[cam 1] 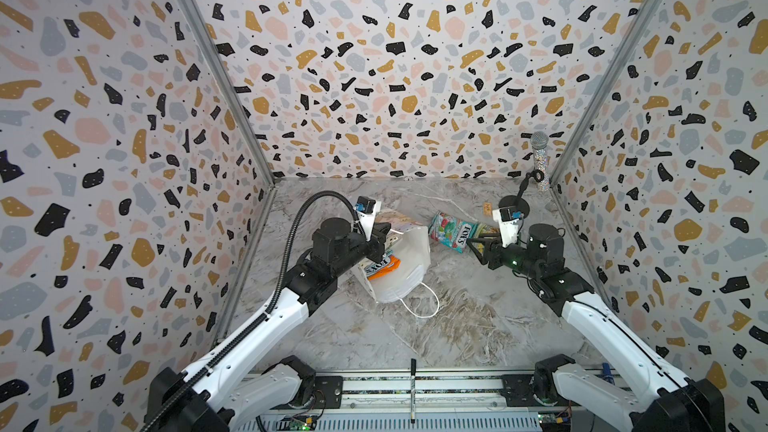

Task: Take the snacks out of the paper bag
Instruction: 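Move the right gripper back into the bag opening toward the stacked packets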

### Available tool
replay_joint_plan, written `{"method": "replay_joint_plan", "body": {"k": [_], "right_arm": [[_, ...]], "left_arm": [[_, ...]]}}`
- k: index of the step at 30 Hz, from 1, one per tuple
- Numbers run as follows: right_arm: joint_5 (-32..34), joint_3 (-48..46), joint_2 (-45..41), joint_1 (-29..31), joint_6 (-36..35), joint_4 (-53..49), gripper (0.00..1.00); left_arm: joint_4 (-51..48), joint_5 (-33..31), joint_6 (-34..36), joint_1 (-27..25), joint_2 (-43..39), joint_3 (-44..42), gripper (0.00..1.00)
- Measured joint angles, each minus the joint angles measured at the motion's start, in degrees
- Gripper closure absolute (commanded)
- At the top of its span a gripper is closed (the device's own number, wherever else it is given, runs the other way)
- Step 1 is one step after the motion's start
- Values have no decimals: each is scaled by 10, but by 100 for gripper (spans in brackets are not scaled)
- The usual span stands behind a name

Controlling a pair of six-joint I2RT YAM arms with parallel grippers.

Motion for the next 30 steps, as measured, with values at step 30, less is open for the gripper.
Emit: {"method": "replay_joint_plan", "body": {"k": [30], "right_arm": [[35, 100, 328, 313, 82, 151, 64]], "left_arm": [[15, -21, -17, 0, -12, -7, 100]]}}
